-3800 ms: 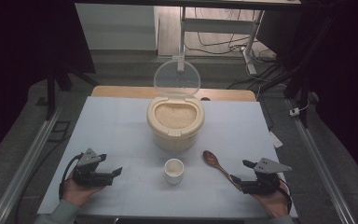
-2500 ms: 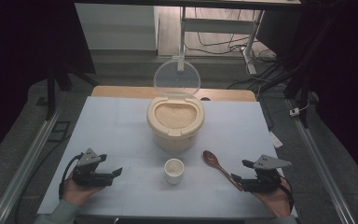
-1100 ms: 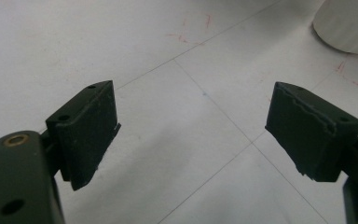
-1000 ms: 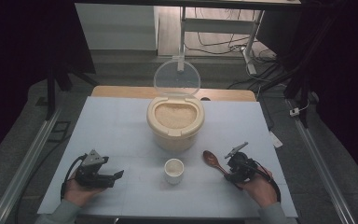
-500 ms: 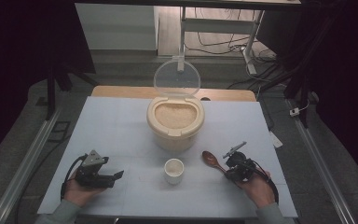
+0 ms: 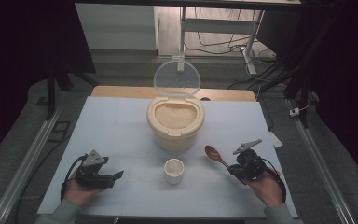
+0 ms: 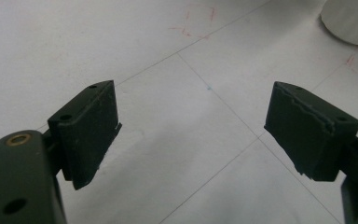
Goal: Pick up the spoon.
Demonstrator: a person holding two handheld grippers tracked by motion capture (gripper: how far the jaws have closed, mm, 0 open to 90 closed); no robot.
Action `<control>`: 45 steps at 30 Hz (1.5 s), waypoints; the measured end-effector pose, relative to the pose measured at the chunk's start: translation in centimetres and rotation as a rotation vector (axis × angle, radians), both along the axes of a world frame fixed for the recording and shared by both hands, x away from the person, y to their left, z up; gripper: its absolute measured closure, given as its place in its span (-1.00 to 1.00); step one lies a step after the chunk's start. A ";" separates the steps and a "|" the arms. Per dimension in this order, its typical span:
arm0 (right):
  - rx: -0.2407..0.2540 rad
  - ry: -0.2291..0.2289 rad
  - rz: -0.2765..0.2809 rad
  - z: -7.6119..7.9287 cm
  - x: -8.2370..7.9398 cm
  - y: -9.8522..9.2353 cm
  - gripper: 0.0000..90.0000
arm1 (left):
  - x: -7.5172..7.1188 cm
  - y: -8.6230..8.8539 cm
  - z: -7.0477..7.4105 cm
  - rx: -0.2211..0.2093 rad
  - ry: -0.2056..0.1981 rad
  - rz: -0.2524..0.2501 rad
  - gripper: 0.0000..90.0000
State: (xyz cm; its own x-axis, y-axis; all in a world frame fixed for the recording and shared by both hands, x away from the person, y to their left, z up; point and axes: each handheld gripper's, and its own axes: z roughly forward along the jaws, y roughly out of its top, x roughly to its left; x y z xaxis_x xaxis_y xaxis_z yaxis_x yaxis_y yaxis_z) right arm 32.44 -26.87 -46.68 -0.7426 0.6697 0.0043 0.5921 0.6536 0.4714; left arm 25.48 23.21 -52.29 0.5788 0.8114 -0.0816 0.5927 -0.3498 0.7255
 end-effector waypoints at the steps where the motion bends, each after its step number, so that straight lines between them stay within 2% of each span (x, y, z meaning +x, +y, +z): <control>1: 0.011 -0.007 0.007 0.2 -0.1 -0.1 0.77 | 0.0 0.0 0.0 0.000 0.000 0.000 -0.62; 3: 0.031 -0.022 0.019 0.6 -0.2 -0.2 0.77 | 0.0 0.0 0.0 0.001 0.001 0.000 -0.62; 5: 0.051 -0.046 0.056 0.9 -0.4 -0.1 0.77 | 0.0 0.0 0.0 0.004 0.000 0.002 -0.62; 7: 0.054 -0.065 0.070 1.2 -0.7 0.1 0.77 | 0.0 -0.1 0.0 0.003 0.000 0.000 -0.62; 13: 0.089 -0.077 0.114 1.8 -1.1 0.5 0.77 | 0.0 -0.1 -0.1 0.005 0.001 0.000 -0.62; 27: 0.143 -0.084 0.225 2.8 -1.8 2.2 0.77 | 0.1 -0.2 -0.1 0.008 0.006 -0.002 -0.62; 35: 0.158 -0.108 0.300 3.3 -2.4 3.6 0.77 | 0.1 -0.2 -0.1 0.007 0.004 -0.005 -0.62; 45: 0.154 -0.096 0.388 3.5 -2.4 5.6 0.77 | 0.1 -0.3 0.0 0.006 0.004 -0.004 -0.62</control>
